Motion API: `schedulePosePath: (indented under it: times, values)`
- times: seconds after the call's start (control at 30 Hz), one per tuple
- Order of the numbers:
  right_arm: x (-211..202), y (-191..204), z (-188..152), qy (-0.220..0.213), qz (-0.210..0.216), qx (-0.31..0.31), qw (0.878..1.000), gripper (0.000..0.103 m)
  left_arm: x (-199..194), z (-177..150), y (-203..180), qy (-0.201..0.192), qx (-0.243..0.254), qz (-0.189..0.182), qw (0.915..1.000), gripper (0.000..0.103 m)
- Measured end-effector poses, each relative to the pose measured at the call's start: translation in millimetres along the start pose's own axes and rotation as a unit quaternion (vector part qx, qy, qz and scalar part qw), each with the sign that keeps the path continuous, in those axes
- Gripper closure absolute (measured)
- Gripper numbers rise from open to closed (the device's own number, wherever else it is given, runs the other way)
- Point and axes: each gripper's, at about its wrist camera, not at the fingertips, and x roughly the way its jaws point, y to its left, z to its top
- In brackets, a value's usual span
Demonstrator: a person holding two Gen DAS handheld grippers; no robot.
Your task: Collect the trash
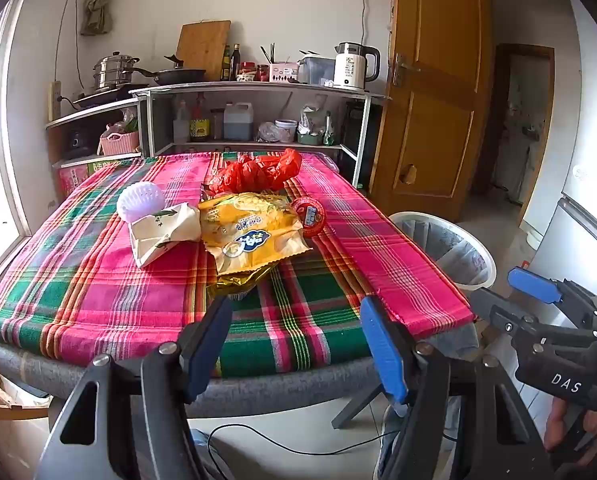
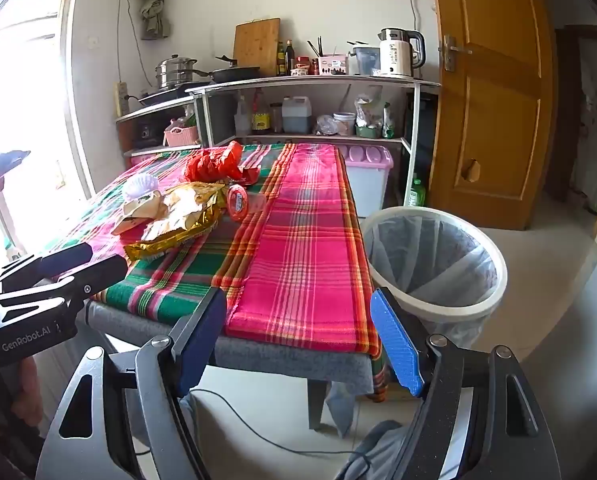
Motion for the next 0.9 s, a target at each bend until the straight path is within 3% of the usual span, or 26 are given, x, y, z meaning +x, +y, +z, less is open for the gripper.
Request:
schedulePosePath:
  times: [0.9]
  values:
    - [-3.1,0.2,1.8,-0.002,0.0,0.002,1.0,0.028,-1.8,2.0,-3.7,0.002,0.002,0.001,1.0,0.034]
